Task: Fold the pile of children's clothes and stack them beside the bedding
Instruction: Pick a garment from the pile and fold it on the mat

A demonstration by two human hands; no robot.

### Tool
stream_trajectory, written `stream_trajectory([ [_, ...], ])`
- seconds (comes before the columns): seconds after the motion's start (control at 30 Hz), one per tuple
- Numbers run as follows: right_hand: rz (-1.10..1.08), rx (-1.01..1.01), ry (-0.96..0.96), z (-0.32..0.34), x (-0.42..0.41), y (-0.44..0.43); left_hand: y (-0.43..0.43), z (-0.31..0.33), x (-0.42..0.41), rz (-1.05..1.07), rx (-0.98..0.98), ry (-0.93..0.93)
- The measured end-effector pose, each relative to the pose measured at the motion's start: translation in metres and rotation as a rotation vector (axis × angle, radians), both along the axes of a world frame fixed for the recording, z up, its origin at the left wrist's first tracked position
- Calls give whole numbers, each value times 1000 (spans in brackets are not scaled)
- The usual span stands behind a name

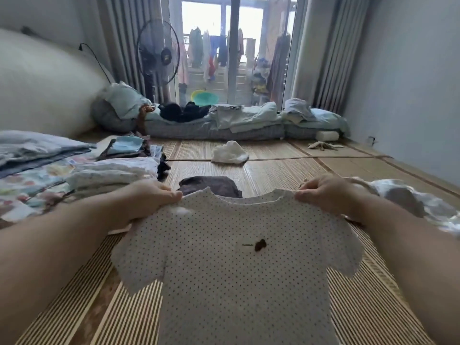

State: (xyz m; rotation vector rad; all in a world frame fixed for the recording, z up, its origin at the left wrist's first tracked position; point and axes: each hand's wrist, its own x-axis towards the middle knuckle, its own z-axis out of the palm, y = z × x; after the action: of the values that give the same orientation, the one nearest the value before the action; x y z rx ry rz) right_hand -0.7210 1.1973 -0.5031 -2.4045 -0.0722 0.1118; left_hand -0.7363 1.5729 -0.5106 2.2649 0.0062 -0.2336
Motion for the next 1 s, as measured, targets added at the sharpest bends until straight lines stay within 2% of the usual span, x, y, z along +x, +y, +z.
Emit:
stream_trajectory([
  [0.07, 3, -74, 54, -33, 32, 7, -3, -33, 26, 6, 128, 50],
  [0.27, -41, -255, 81, -106, 108, 21, -22, -104, 98, -22, 458, 14],
  [0.37, -102, -276, 85, -137, 125, 13, -21, -131, 119, 2, 477, 70],
  [0.47, -136, -296, 175, -154, 117, -7, -6, -146, 119, -17, 508, 188],
  [0.57, -82, -324, 277, -154, 100, -28, 16, -150, 107, 28, 397, 245],
  [0.63, -115, -271, 312, -153, 90, -37, 26, -150, 95, 67, 270, 263],
  [0.73, -180, -262, 317, -154, 79, -47, 32, -151, 76, 107, 198, 215],
  [0.9, -329, 122, 102, -159, 59, -49, 41, -154, 60, 298, -12, 87],
  [0.93, -354, 165, 71, -159, 58, -47, 42, -152, 60, 310, -47, 73],
  [1.0, -391, 85, 46, -157, 57, -40, 37, -147, 58, 309, -94, 39],
])
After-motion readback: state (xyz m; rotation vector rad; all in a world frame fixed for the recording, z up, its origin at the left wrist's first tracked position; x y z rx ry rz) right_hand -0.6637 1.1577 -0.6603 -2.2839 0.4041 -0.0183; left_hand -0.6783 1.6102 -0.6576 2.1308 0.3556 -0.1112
